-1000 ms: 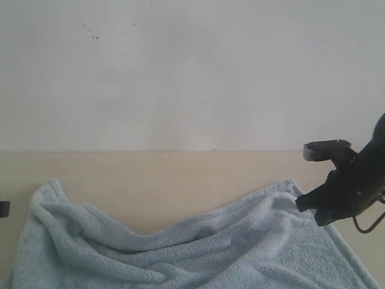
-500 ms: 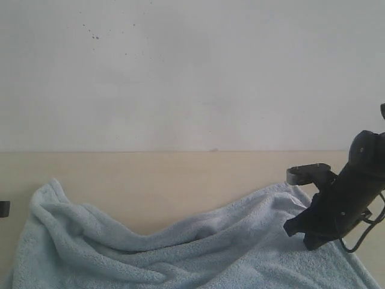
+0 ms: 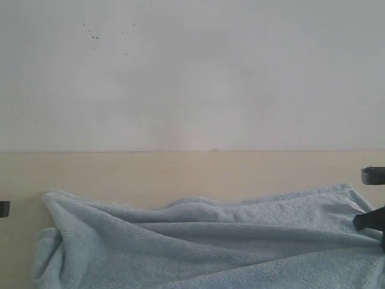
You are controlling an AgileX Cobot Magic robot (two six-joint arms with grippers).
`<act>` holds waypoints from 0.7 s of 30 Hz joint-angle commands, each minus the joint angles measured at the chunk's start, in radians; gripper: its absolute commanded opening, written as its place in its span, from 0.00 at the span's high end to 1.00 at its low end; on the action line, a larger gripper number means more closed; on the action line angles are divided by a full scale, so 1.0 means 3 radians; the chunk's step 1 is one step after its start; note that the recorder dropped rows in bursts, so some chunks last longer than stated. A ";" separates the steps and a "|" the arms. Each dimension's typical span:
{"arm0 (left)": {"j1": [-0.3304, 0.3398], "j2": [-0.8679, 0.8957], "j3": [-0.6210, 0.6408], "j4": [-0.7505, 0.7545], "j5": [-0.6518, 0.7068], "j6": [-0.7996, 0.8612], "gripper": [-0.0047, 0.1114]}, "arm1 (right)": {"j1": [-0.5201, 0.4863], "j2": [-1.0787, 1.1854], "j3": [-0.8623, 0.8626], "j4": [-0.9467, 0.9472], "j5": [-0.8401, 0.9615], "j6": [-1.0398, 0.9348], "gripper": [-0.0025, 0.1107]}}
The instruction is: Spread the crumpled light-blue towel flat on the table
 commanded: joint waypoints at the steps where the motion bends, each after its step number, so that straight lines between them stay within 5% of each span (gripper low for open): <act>1: -0.0002 0.0022 0.0007 -0.0003 0.0031 -0.0036 0.38 | -0.0277 0.0008 0.0008 -0.0153 0.0114 0.0011 0.97; 13: -0.0002 0.0022 0.0007 -0.0003 0.0066 -0.0036 0.38 | -0.0643 -0.0418 0.0008 -0.0153 0.0178 0.0133 0.97; 21: -0.0002 0.0110 0.0073 -0.0003 0.0539 0.0090 0.38 | -0.0470 -0.0881 0.0008 0.1437 0.0285 -0.0962 0.97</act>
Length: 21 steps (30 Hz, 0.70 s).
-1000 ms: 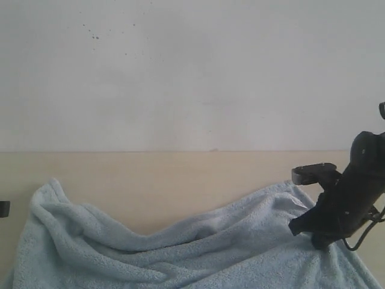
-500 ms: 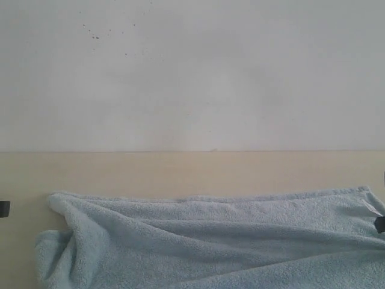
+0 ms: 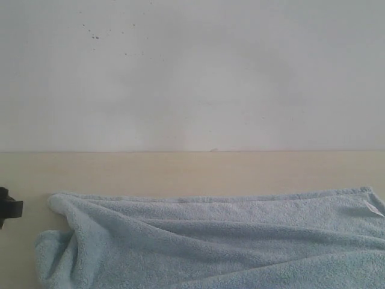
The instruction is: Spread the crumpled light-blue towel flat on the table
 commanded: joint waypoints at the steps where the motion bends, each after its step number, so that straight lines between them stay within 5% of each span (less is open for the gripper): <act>1: -0.0002 0.0180 0.0059 -0.0003 0.0147 0.0061 0.37 | 0.0175 -0.0195 0.0003 0.0549 0.0094 -0.0390 0.97; 11: -0.0002 0.0865 -0.0174 0.0114 0.0671 0.0061 0.36 | 0.0791 -0.0333 0.0003 0.0567 0.0125 -0.0554 0.97; 21: -0.0002 0.1191 -0.0424 0.0433 0.0828 0.0061 0.36 | 0.0907 -0.0333 0.0003 0.0633 0.0078 -0.0627 0.97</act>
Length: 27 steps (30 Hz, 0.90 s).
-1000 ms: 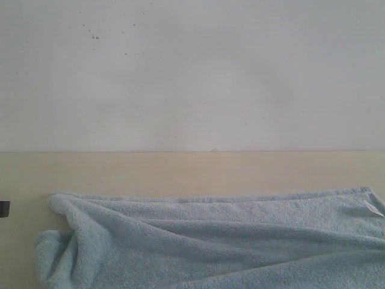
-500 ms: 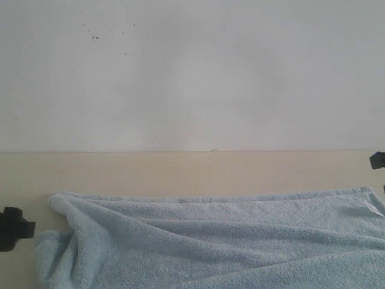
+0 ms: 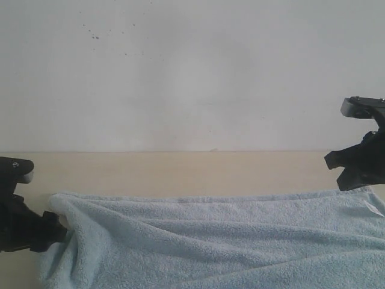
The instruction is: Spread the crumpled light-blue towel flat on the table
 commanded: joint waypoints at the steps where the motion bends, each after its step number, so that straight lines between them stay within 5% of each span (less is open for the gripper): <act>1: -0.0002 0.0198 -0.0086 0.0085 0.0126 0.0011 0.36 | 0.0008 -0.0029 0.0003 0.0024 -0.0005 -0.0053 0.97; 9: -0.0002 0.0378 -0.0086 0.0085 0.0185 0.0011 0.41 | 0.0008 -0.0029 0.0003 0.0024 0.0004 -0.0053 0.97; 16: -0.0002 0.0385 0.0025 0.0066 -0.0110 -0.0129 0.90 | 0.0008 -0.0029 0.0003 0.0039 0.0012 -0.0053 0.97; 27: -0.0002 -0.0227 0.0429 -0.0364 -0.0712 -0.0077 0.92 | 0.0008 -0.0029 0.0003 0.0077 0.0024 -0.0053 0.97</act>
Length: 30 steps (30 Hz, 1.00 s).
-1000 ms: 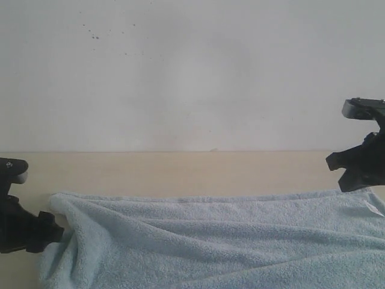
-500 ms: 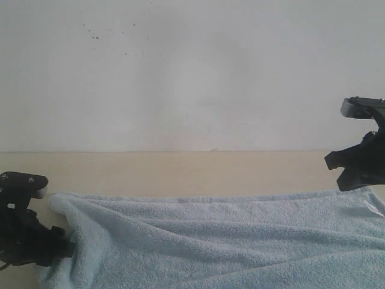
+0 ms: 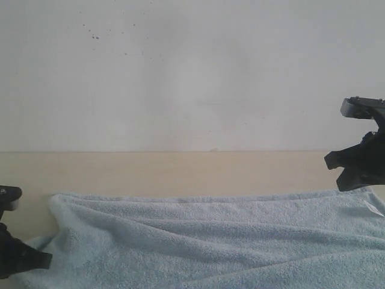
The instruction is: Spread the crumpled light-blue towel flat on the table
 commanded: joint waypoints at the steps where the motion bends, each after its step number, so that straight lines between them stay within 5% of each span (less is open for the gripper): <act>1: -0.0002 -0.0418 0.0201 -0.0217 -0.0396 0.0170 0.92 | 0.0008 -0.0029 0.0003 0.0075 0.0004 -0.0034 0.97; 12: -0.0002 -0.0920 0.0671 -0.0217 0.0092 -0.0080 0.87 | 0.0008 -0.0029 0.0003 0.0164 0.0092 -0.0060 0.97; 16: -0.0002 -0.0806 0.0697 -0.0217 0.0119 -0.0149 0.47 | 0.0008 -0.0029 0.0003 0.0195 0.0245 -0.0124 0.97; 19: -0.0002 -0.0750 0.0649 -0.0217 -0.0430 -0.0472 0.18 | 0.0008 -0.0029 0.0003 0.0201 0.0298 -0.0124 0.97; 24: -0.0002 -0.0744 0.0515 -0.0217 -0.1145 -0.0589 0.27 | 0.0008 -0.0029 0.0003 0.0221 0.0346 -0.0124 0.97; 30: -0.0002 -0.0722 0.0164 -0.0217 -0.0943 -0.0359 0.31 | 0.0008 -0.0029 0.0003 0.0397 0.0314 -0.0271 0.97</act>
